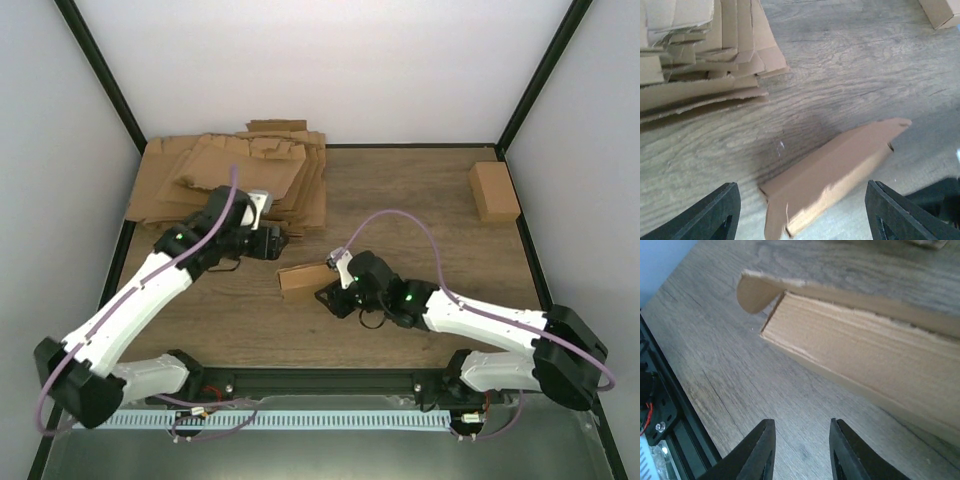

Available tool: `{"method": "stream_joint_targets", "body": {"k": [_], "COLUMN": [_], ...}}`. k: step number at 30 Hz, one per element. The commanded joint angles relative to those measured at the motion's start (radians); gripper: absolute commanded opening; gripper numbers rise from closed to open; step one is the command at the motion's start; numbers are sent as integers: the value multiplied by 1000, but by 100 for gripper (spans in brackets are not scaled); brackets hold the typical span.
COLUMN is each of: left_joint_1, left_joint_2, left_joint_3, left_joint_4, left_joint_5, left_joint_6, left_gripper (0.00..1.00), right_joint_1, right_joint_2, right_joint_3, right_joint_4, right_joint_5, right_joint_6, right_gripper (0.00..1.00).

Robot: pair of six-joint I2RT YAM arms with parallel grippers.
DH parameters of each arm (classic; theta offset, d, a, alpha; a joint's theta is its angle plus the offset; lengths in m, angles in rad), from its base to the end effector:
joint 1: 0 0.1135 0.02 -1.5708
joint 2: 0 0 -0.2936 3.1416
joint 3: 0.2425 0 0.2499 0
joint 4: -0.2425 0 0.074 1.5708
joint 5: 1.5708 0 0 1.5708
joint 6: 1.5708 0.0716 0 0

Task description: Fold the paper box

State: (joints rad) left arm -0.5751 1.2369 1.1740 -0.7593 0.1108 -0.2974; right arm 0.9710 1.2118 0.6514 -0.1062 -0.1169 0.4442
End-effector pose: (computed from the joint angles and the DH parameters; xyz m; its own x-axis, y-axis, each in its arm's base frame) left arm 0.2210 -0.1527 0.3292 -0.7647 0.1486 -0.6270 0.3971 0.8750 -0.2769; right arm 0.1445 0.2262 0.2205 -0.6897 -0.2524 -0.6787 -0.6370 0.6572 0.4029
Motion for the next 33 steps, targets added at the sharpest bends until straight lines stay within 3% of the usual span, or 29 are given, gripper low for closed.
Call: {"method": "stream_joint_targets", "body": {"k": [1, 6, 16, 27, 33], "left_joint_1": [-2, -38, -144, -176, -178], "left_joint_2": [-109, -144, -157, -102, -70], "left_joint_3": [-100, -228, -305, -347, -350], "left_joint_4": [-46, -22, 23, 44, 107], "left_joint_5": [30, 25, -93, -238, -176], "left_joint_6": [-58, -113, -204, -270, -274], "left_gripper": [69, 57, 50, 36, 27], "right_joint_1": [-37, -127, -306, -316, -316], "right_joint_2": [-59, -119, -195, -161, -147], "right_joint_3": [83, 101, 110, 103, 88], "right_joint_4": [-113, -170, -248, -198, -172], "right_joint_5": [-16, -60, -96, -53, -5], "right_joint_6": [-92, -137, -238, -270, -293], "right_gripper": [34, 37, 43, 45, 46]}}
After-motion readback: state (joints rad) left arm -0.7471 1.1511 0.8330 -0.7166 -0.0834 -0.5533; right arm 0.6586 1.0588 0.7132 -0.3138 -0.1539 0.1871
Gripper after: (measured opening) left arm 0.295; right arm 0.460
